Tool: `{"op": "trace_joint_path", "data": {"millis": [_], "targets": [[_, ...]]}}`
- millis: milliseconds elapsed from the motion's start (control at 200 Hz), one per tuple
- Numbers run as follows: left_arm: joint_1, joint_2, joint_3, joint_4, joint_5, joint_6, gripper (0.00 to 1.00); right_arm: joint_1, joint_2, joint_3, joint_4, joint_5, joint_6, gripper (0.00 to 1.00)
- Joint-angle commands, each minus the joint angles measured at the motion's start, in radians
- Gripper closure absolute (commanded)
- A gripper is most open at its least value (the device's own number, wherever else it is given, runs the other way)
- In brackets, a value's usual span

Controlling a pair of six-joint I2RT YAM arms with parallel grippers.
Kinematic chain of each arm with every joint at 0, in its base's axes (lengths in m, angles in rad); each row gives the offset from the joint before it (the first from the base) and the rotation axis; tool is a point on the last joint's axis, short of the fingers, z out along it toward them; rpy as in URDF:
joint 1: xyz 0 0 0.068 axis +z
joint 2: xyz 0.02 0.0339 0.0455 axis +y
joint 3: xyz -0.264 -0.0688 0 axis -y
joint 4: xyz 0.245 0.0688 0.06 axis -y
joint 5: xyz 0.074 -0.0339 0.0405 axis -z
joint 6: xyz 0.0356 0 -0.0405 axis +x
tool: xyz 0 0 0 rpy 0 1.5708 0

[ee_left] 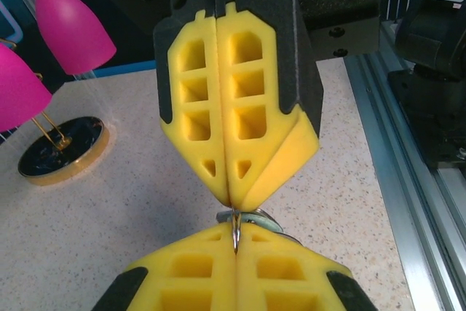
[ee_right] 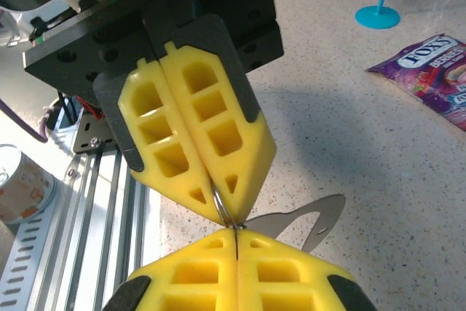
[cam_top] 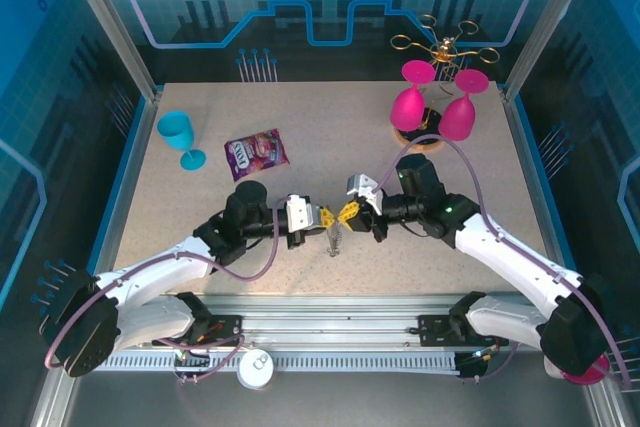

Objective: Put the keys on the keyring

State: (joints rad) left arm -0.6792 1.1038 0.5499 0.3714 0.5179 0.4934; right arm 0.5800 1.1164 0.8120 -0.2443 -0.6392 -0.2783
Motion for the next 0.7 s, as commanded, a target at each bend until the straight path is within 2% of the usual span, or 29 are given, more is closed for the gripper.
{"op": "trace_joint_path", "data": {"millis": [0, 120, 155, 240, 310, 470, 695], "targets": [[-0.003, -0.030, -0.036, 0.112, 0.032, -0.042, 1.00, -0.049, -0.031, -0.046, 0.037, 0.045, 0.061, 1.00], [-0.003, -0.014, -0.059, 0.251, 0.089, -0.113, 1.00, -0.048, 0.001, -0.065, 0.056, -0.012, 0.091, 0.99], [-0.003, -0.003, -0.064, 0.287, 0.101, -0.135, 1.00, -0.043, 0.008, -0.065, 0.074, -0.038, 0.102, 0.94], [-0.003, 0.024, -0.072, 0.368, 0.108, -0.181, 1.00, -0.031, 0.002, -0.078, 0.131, -0.080, 0.105, 0.73], [-0.002, 0.047, -0.077, 0.415, 0.110, -0.213, 1.00, -0.029, -0.021, -0.097, 0.181, -0.092, 0.091, 0.67], [-0.003, 0.076, -0.078, 0.440, 0.129, -0.238, 1.00, -0.029, -0.055, -0.117, 0.232, -0.075, 0.034, 0.65], [-0.003, 0.076, -0.075, 0.421, 0.153, -0.244, 1.00, -0.027, -0.061, -0.118, 0.268, -0.074, 0.002, 0.72]]}}
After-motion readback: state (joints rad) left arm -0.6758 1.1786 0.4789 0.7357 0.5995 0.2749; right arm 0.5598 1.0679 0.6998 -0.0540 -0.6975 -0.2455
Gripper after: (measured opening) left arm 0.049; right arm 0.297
